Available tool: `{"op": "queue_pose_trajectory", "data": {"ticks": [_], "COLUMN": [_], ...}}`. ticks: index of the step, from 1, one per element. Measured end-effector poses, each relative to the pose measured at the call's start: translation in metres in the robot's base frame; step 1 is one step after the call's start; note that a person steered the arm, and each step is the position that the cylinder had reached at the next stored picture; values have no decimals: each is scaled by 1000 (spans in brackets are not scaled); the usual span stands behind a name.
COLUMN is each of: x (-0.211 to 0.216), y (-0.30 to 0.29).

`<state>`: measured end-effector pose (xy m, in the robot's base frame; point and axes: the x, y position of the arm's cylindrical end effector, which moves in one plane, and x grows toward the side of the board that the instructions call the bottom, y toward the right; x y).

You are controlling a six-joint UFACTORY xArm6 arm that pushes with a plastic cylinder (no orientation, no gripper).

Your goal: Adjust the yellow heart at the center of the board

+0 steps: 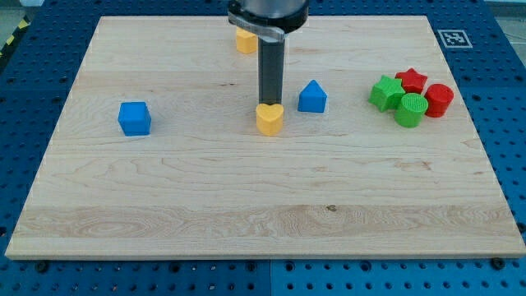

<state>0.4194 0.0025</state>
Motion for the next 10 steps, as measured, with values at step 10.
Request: {"op": "queue_pose_trajectory", "data": {"ticks": [10], "x": [34], "y": [43]}}
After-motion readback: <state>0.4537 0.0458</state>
